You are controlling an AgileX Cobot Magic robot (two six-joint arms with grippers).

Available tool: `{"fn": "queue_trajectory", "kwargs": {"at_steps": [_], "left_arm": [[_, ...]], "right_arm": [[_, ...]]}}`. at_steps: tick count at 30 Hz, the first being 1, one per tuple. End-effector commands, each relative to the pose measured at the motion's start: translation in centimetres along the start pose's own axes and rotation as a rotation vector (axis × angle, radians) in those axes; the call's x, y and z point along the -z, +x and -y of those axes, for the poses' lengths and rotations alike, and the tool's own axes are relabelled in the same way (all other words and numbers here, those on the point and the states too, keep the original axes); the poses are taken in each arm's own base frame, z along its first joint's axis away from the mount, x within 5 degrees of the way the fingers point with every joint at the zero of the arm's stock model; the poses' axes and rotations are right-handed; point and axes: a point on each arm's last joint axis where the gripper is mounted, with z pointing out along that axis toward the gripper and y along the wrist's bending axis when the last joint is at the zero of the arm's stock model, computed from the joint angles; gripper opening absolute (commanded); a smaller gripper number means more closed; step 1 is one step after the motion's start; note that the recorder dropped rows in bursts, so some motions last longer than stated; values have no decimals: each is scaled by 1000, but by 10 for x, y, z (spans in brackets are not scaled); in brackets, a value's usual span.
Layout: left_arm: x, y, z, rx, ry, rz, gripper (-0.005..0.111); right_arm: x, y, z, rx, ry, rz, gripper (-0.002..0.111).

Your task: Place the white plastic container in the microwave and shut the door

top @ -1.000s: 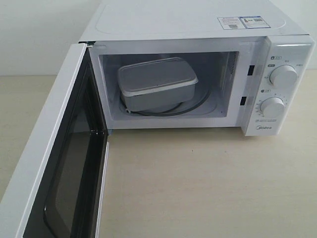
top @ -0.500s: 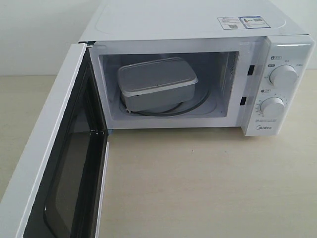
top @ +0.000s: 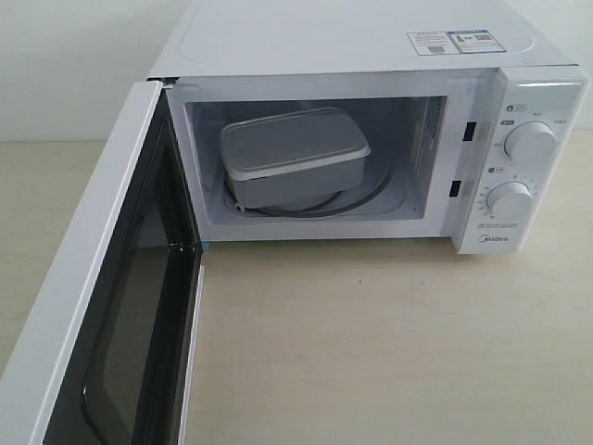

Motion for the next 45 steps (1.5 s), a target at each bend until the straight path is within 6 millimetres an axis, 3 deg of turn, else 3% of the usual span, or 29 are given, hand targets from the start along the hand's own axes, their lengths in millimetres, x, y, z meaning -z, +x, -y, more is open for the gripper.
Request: {"fn": "queue_trajectory", "kwargs": {"at_steps": [1,12,45], "left_arm": [[0,1,0,-3,-1,3,4],[0,1,0,-3,-1,3,4],[0,1,0,-3,-1,3,4]], "right_arm": [[-4,20,6,2,45,-52,0],[-4,32,9,17,79,-147,0],[-4,32,9,28,78,-149,0]]}}
